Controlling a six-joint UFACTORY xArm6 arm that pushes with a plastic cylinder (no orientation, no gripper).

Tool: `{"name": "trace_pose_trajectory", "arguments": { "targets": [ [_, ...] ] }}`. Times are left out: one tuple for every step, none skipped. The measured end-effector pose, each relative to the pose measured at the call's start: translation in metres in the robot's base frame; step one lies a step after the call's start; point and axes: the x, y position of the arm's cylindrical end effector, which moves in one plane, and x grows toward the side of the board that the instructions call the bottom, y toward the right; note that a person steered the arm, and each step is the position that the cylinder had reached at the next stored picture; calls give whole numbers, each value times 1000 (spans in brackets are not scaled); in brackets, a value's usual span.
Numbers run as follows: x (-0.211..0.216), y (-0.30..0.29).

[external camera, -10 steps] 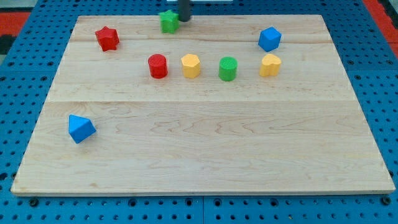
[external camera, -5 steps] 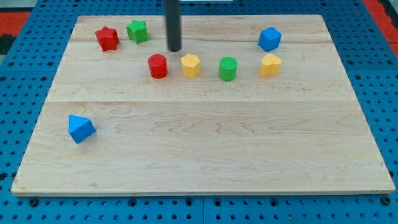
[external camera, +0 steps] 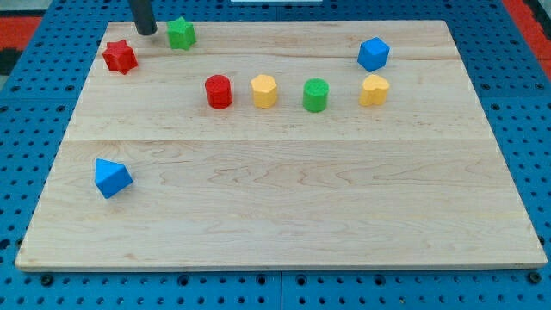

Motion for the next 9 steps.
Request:
{"name": "trace_pose_trajectory", "arguments": {
  "targets": [
    [17, 35],
    [63, 104],
    [66, 153],
    [14, 129],
    [-2, 163],
    [10, 183],
    [35, 184],
    [45, 188],
    [45, 188]
  ]
}}
